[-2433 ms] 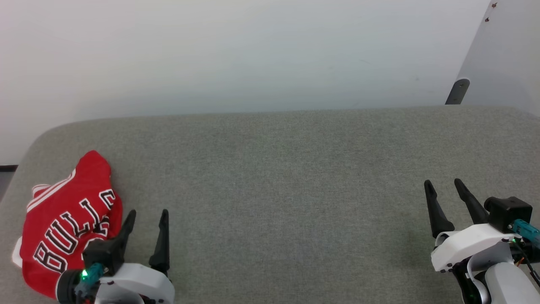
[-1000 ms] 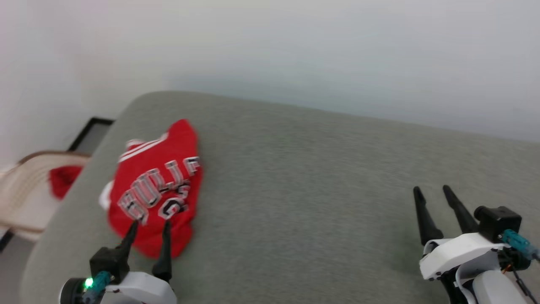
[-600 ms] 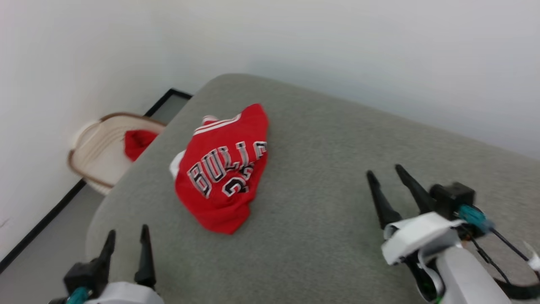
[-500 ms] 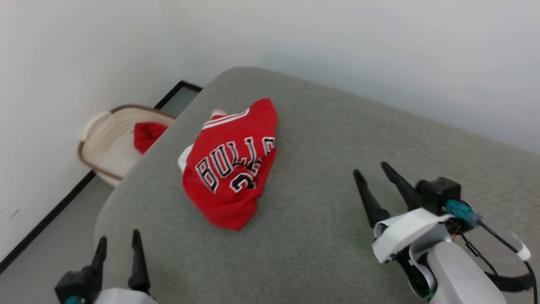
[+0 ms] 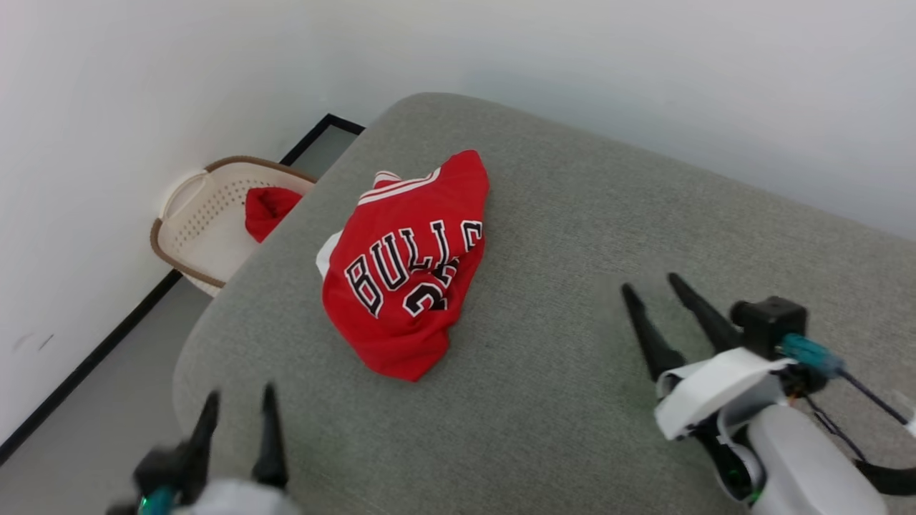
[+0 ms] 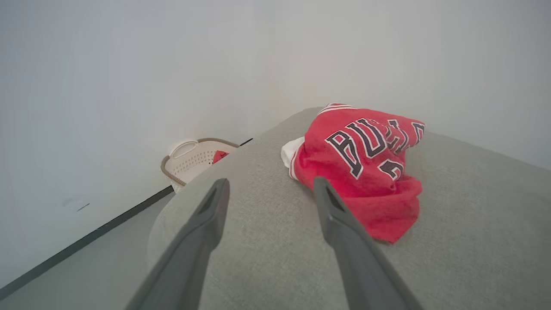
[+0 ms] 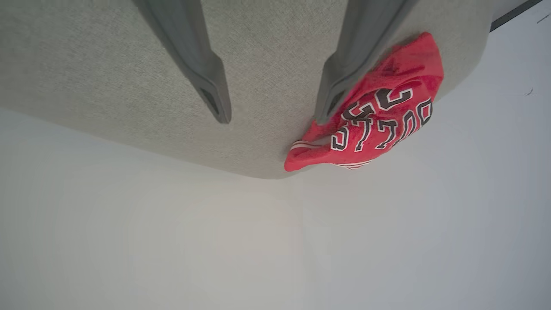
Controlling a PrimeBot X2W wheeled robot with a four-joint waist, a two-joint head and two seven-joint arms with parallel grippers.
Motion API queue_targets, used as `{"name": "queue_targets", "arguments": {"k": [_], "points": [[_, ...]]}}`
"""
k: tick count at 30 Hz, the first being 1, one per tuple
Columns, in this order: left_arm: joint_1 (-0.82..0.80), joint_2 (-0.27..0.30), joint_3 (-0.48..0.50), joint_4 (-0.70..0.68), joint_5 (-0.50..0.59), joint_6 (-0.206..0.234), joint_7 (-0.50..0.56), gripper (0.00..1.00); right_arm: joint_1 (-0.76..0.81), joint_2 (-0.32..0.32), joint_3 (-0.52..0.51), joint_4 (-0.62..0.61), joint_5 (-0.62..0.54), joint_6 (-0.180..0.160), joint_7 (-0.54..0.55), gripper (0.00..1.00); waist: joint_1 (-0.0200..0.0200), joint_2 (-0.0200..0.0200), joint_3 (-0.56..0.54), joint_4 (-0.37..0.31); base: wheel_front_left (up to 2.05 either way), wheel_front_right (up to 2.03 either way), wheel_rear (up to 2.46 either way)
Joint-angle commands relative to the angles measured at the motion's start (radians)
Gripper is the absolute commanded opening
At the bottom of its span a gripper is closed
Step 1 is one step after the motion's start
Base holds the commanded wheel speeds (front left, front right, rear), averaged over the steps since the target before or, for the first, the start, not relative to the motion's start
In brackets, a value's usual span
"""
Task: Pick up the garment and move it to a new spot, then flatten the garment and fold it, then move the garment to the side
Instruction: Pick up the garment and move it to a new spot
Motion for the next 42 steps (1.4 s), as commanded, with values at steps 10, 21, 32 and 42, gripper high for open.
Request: {"name": "queue_targets", "arguments": {"k": [10,21,32,42], "points": [[-0.409,0.129,-0.132,0.185,0.047,-0.081,0.092,1.00,0.066,-0.011,-0.100,-0.085,-0.030,0.000,-0.006,1.00,0.0000,-0.0001,0.082,-0.195,0.00,0.00,0.00],[-0.746,0.289,-0.221,0.557,-0.226,-0.092,0.517,1.00,0.040,0.012,-0.080,-0.143,-0.027,0.000,-0.006,1.00,0.0000,-0.0001,0.168,-0.458,0.00,0.00,0.00],[-0.792,0.428,-0.216,0.776,-0.406,-0.092,0.861,1.00,0.022,0.011,-0.070,-0.204,-0.015,0.000,-0.006,1.00,0.0000,-0.0001,0.259,-0.611,0.00,0.00,0.00],[-0.759,0.304,-0.245,0.907,-0.457,-0.094,0.797,0.00,0.012,0.010,-0.056,-0.240,-0.040,0.000,-0.006,1.00,0.0000,-0.0001,0.286,-0.602,0.00,0.00,0.00]]}}
